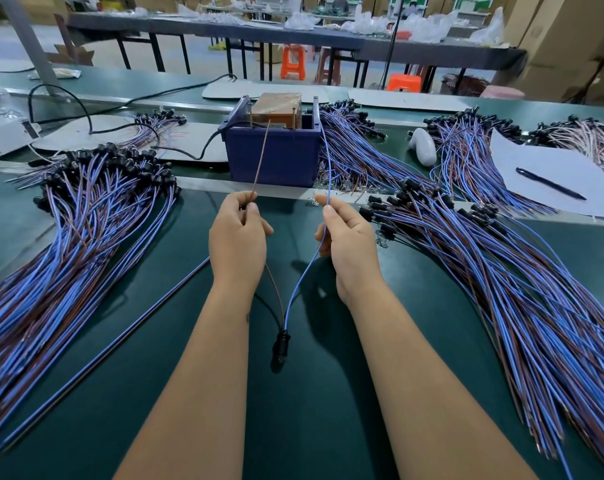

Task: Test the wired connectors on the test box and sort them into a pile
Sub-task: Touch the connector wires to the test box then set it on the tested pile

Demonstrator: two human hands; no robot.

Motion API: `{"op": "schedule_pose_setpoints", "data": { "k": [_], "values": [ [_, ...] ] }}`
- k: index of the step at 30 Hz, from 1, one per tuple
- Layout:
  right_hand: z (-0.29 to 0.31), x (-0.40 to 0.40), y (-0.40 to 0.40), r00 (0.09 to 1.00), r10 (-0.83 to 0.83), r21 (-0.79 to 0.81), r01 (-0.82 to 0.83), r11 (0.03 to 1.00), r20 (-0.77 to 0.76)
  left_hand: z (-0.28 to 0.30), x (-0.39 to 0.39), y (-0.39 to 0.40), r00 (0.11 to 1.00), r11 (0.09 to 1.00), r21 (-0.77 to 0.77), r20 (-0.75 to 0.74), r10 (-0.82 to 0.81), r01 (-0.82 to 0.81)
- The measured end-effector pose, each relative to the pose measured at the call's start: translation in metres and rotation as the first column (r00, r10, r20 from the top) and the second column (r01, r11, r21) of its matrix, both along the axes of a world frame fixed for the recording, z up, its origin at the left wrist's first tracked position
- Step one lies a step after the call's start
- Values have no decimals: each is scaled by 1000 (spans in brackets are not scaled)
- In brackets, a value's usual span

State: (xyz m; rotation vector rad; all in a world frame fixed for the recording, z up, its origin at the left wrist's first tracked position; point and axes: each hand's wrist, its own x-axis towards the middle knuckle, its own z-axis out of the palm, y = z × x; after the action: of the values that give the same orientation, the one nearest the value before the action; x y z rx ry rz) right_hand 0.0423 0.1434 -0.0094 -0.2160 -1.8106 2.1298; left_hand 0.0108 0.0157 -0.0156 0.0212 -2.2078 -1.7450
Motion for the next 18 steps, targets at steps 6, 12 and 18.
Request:
{"op": "schedule_pose_setpoints", "data": {
  "k": [6,12,18],
  "values": [
    [-3,-2,0,1000,-11,53,10,999,4,-4,-6,-7,999,999,-14,15,47,-47],
    [-2,-2,-1,1000,6,67,-6,998,4,-5,-9,-8,998,998,30,31,59,-60],
    [-1,-2,-2,999,42,65,-43,997,14,-4,-8,-7,998,998,35,31,56,-57]
  ]
}}
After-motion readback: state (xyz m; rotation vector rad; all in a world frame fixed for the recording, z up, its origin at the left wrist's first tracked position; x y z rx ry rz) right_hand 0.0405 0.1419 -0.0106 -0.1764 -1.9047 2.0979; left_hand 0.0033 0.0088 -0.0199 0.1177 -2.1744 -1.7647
